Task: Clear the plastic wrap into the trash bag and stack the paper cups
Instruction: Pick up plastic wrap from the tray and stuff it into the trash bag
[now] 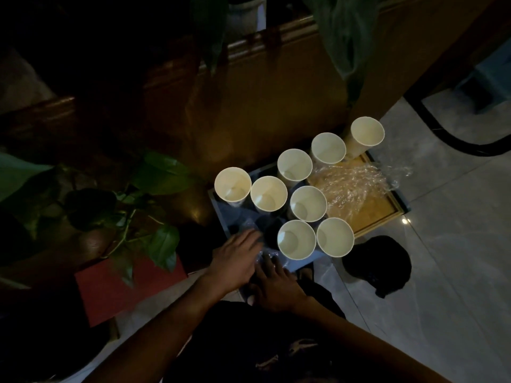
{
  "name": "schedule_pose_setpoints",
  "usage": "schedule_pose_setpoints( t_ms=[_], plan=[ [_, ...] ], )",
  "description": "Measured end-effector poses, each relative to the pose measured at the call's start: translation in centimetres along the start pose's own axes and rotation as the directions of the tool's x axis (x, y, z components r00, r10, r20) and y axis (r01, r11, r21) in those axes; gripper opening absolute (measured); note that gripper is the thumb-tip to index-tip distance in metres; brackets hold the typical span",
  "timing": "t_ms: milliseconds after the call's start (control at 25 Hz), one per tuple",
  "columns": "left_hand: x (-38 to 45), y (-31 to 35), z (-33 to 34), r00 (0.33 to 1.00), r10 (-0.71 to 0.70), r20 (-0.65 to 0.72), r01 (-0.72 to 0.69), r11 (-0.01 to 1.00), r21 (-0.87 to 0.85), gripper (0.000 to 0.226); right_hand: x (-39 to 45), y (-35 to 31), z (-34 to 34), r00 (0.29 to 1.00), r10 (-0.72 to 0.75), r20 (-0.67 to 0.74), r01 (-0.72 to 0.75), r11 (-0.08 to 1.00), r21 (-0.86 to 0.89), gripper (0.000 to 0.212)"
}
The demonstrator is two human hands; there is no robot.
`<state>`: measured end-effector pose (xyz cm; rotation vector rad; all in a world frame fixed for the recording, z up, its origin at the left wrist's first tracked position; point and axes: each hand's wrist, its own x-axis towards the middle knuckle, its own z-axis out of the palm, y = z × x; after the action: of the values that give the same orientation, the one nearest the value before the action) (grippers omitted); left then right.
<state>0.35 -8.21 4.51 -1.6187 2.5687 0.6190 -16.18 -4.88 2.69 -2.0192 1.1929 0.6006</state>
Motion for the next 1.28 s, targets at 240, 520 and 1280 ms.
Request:
schedule_pose_setpoints(
  t_ms=[240, 520, 1280],
  plan=[
    [3.2, -0.6, 0.1, 0.941, -0.046, 0.334, -0.042, 0.967, 0.252, 0.089, -0.5, 0.4, 0.7, 0.999, -0.03, 0.043, 0.033, 0.997, -0.076, 0.064],
    [1.9, -2.4, 1.3, 0.897, -0.084, 0.434, -0.009, 0.978, 0.207, 0.091, -1.3, 0.6, -0.2, 0.988, -0.135, 0.075, 0.141, 0.987, -0.071, 0.063],
    [-5.5, 1.2, -3.1, 0.936, -0.351, -0.007, 0.294, 0.794, -0.533, 0.016, -4.5, -1.7, -1.5, 0.827, -0.147, -0.542, 0.162, 0.987, -0.021, 0.082]
  ],
)
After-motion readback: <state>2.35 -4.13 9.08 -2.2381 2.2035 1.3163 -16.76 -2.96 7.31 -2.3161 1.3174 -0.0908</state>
